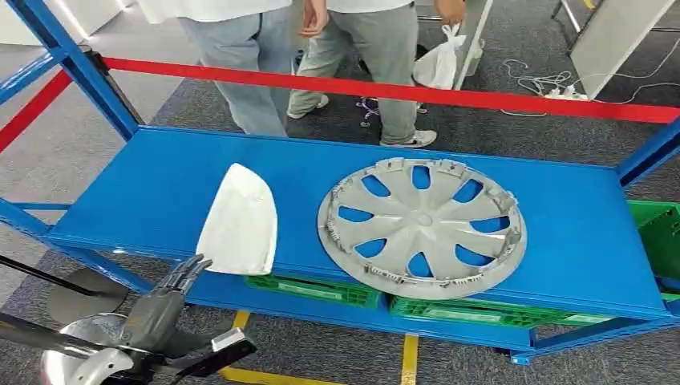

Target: Take the parts from the cabinet and place them on the table.

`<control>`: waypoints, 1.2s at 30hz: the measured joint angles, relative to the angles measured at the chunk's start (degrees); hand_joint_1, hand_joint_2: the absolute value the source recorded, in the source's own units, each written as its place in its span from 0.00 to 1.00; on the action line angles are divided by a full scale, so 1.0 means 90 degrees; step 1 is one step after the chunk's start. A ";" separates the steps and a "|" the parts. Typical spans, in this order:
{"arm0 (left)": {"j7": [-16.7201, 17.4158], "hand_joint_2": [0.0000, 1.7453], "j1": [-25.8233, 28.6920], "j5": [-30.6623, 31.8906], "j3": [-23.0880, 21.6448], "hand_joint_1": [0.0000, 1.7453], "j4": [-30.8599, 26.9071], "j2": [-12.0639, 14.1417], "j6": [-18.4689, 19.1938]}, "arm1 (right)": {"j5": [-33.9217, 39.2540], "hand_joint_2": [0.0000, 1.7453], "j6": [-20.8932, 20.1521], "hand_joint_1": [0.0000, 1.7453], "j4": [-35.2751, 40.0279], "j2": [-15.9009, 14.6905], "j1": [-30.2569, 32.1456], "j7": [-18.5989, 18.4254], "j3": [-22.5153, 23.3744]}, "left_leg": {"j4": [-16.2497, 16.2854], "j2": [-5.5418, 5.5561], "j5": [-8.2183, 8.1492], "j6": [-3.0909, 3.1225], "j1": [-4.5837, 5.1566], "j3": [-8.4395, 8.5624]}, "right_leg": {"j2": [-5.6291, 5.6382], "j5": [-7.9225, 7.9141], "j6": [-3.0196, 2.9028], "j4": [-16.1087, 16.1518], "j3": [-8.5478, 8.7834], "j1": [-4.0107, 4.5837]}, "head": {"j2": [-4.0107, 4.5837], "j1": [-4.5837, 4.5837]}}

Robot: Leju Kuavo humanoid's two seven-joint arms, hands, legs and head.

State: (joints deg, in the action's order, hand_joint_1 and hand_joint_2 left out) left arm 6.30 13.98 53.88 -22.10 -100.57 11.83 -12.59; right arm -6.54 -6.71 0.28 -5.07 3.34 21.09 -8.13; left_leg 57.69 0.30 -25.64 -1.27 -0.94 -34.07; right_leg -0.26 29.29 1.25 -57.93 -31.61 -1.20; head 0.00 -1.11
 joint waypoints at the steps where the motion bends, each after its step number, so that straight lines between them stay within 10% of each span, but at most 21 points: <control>1: -0.0008 1.00 -0.0028 0.0007 0.0030 0.00 0.0015 -0.0027 0.0042 | 0.0002 0.00 0.0002 0.00 0.0000 -0.0002 -0.0001 0.0019 -0.0020 | 0.0000 0.0000 0.0000 0.0000 0.0000 0.0000 | 0.0000 0.0000 0.0000 0.0000 0.0000 0.0000 | 0.0000 0.0000; 36: -0.0287 1.00 -0.1066 0.0690 0.0301 0.00 0.0845 -0.0699 0.0960 | 0.0002 0.00 -0.0017 0.00 0.0000 -0.0056 -0.0083 0.0080 -0.0340 | 0.0001 0.0000 0.0000 0.0000 0.0000 0.0001 | 0.0001 0.0000 0.0000 0.0000 0.0000 0.0000 | 0.0000 0.0000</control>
State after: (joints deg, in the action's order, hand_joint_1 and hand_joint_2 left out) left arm 3.72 4.38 60.09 -19.39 -92.96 5.53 -3.96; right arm -6.51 -6.86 0.28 -5.57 2.59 21.81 -11.19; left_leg 57.70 0.30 -25.64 -1.27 -0.94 -34.06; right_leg -0.25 29.29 1.25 -57.93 -31.61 -1.20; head 0.00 -1.11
